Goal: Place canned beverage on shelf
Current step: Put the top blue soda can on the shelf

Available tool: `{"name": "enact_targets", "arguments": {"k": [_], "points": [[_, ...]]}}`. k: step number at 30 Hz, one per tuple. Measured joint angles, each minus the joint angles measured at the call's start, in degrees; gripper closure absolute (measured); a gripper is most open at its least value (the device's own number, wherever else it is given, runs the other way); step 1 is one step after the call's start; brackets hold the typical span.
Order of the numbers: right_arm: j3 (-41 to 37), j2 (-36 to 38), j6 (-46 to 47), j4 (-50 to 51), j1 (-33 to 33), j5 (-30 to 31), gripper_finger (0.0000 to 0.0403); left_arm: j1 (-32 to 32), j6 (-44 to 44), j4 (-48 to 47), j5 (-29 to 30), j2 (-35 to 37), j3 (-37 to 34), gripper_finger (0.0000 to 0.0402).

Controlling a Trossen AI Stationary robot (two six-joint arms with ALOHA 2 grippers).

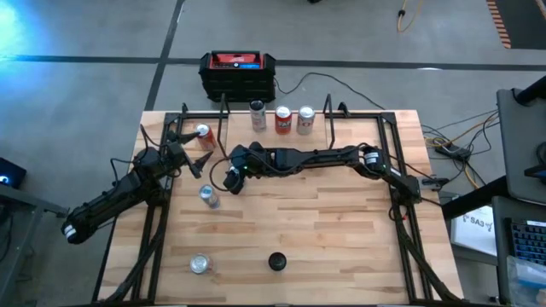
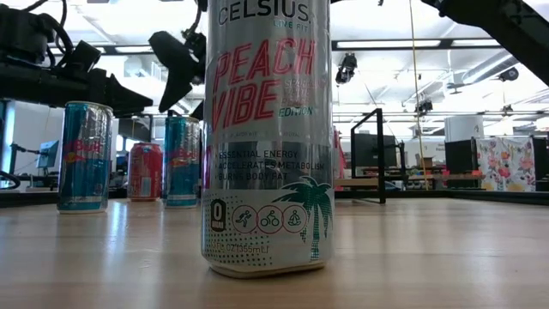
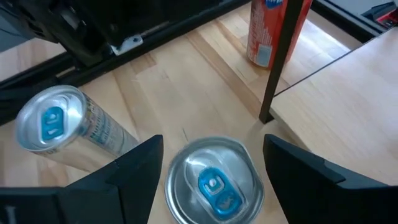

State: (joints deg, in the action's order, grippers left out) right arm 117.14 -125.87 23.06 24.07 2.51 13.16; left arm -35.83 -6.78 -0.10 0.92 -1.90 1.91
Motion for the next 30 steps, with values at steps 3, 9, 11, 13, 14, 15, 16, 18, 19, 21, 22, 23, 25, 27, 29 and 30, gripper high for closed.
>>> {"name": "enact_targets", "arguments": {"k": [3, 9, 11, 13, 14, 15, 16, 18, 19, 21, 22, 23, 25, 27, 29, 30], "points": [[0.0, 0.9, 0.5, 0.8, -0.2, 0.5, 0.0142, 0.0, 0.0, 0.0, 0.0, 0.0, 0.0, 0.0003], [0.0, 2.3, 5.1, 3.7, -0.5, 0.6, 0.0142, 0.0, 0.0, 0.0, 0.0, 0.0, 0.0, 0.0003], [0.0, 2.8, 7.0, 4.8, -0.6, 1.6, 0.0142, 0.0, 0.0, 0.0, 0.0, 0.0, 0.0, 0.0003], [0.0, 3.3, 9.3, 6.1, -0.7, 3.4, 0.0142, 0.0, 0.0, 0.0, 0.0, 0.0, 0.0, 0.0003], [0.0, 3.6, 10.6, 7.0, -0.7, 4.5, 0.0142, 0.0, 0.0, 0.0, 0.0, 0.0, 0.0, 0.0003], [0.0, 3.9, 11.3, 7.8, -0.7, 5.4, 0.0142, 0.0, 0.0, 0.0, 0.0, 0.0, 0.0, 0.0003], [0.0, 4.3, 12.3, 8.8, -0.7, 6.1, 0.0142, 0.0, 0.0, 0.0, 0.0, 0.0, 0.0, 0.0003], [0.0, 4.8, 13.6, 10.9, -0.7, 7.5, 0.0142, 0.0, 0.0, 0.0, 0.0, 0.0, 0.0, 0.0003], [0.0, 5.1, 13.9, 11.9, -0.7, 8.1, 0.0142, 0.0, 0.0, 0.0, 0.0, 0.0, 0.0, 0.0003], [0.0, 5.6, 14.0, 14.6, -0.8, 9.5, 0.0142, 0.0, 0.0, 0.0, 0.0, 0.0, 0.0, 0.0003], [0.0, 5.8, 14.4, 15.6, -0.8, 10.3, 0.0142, 0.0, 0.0, 0.0, 0.0, 0.0, 0.0, 0.0003], [0.0, 6.0, 15.4, 16.4, -0.8, 10.9, 0.0142, 0.0, 0.0, 0.0, 0.0, 0.0, 0.0, 0.0003], [0.0, 6.4, 17.6, 17.9, -0.8, 11.4, 0.0142, 0.0, 0.0, 0.0, 0.0, 0.0, 0.0, 0.0003], [0.0, 6.9, 18.7, 19.2, -0.8, 11.5, 0.0142, 0.0, 0.0, 0.0, 0.0, 0.0, 0.0, 0.0003], [0.0, 7.3, 19.5, 20.6, -0.8, 12.2, 0.0142, 0.0, 0.0, 0.0, 0.0, 0.0, 0.0, 0.0003], [0.0, 7.4, 20.0, 21.0, -0.8, 12.4, 0.0142, 0.0, 0.0, 0.0, 0.0, 0.0, 0.0, 0.0003]]}}
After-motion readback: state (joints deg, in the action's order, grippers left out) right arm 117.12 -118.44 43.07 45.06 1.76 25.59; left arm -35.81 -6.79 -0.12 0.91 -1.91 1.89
